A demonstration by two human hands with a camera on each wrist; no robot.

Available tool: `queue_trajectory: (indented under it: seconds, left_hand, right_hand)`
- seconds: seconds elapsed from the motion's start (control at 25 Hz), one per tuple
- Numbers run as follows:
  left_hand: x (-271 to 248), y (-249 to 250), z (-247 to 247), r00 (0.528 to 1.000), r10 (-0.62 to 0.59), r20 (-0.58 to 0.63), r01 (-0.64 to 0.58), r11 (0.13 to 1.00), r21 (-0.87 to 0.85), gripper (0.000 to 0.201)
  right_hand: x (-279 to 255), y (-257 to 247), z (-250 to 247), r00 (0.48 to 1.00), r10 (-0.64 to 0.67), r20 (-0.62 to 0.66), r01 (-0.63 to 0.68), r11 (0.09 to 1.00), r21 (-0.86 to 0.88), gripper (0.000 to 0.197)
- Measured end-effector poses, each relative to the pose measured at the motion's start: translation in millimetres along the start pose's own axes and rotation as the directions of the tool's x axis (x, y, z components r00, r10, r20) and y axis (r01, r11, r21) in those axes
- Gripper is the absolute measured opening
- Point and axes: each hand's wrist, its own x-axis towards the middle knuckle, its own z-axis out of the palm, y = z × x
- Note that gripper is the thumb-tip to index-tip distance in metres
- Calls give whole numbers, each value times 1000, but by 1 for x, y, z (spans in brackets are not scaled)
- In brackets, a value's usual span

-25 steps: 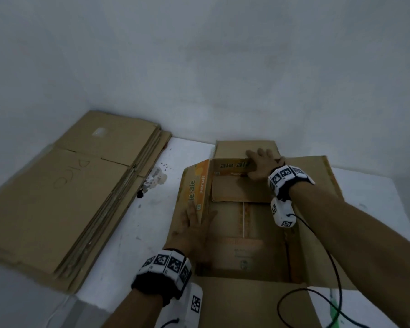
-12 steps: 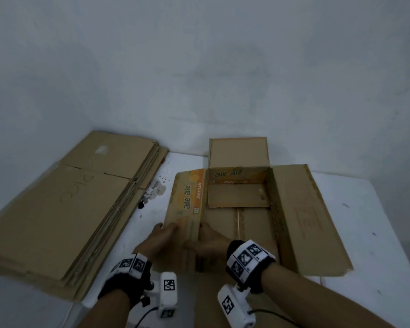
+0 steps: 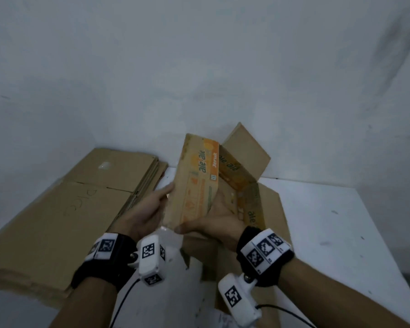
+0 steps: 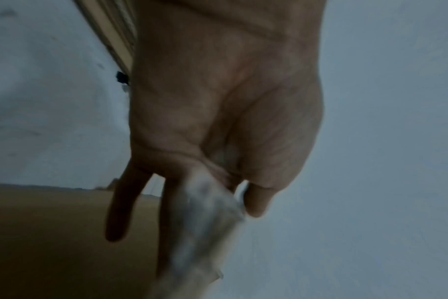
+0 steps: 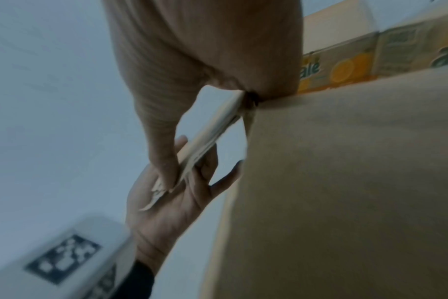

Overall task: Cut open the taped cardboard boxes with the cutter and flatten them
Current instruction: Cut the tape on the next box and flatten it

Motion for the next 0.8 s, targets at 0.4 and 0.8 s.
queue_trajectory:
  seconds: [0.4,0.8]
  left_hand:
    - [-31,8,-57,715,270,-645,-246,961,130,29]
    - [19,-127,-84,825,-492,-278,351,831,-431,78]
  right_hand:
    - [-17,-38,-86,963,-255,88,73,563,824,32]
    - [-50,76,-148,929,-279,-243,319,269,909,56]
